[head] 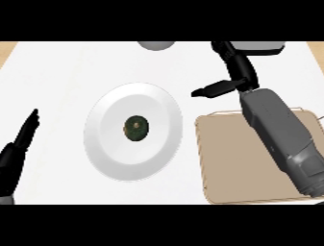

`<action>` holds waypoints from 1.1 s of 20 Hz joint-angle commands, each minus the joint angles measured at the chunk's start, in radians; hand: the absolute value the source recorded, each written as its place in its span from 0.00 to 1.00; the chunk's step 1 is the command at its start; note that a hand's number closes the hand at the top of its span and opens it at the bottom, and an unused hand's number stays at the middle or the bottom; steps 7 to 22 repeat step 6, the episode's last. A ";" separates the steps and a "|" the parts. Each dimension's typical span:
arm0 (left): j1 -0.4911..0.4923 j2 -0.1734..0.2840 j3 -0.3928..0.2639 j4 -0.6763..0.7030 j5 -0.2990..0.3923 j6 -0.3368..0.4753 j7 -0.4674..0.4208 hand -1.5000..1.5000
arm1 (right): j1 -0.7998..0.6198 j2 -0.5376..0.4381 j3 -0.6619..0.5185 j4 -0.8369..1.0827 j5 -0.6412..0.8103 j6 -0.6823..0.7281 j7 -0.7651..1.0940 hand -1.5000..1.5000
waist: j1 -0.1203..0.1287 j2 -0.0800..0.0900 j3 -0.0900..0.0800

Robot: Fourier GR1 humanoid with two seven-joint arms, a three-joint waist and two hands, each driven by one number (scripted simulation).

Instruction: Pick the squash from the tray and place it in the plate

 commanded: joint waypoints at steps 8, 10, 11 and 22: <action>-0.009 -0.014 -0.012 0.009 -0.013 -0.008 -0.013 0.50 | -0.070 -0.097 -0.080 0.286 0.052 0.160 -0.206 0.00 | 0.018 0.008 0.001; -0.009 -0.014 -0.012 0.009 -0.013 -0.008 -0.013 0.50 | -0.070 -0.097 -0.080 0.286 0.052 0.160 -0.206 0.00 | 0.018 0.008 0.001; -0.009 -0.014 -0.012 0.009 -0.013 -0.008 -0.013 0.50 | -0.070 -0.097 -0.080 0.286 0.052 0.160 -0.206 0.00 | 0.018 0.008 0.001; -0.009 -0.014 -0.012 0.009 -0.013 -0.008 -0.013 0.50 | -0.070 -0.097 -0.080 0.286 0.052 0.160 -0.206 0.00 | 0.018 0.008 0.001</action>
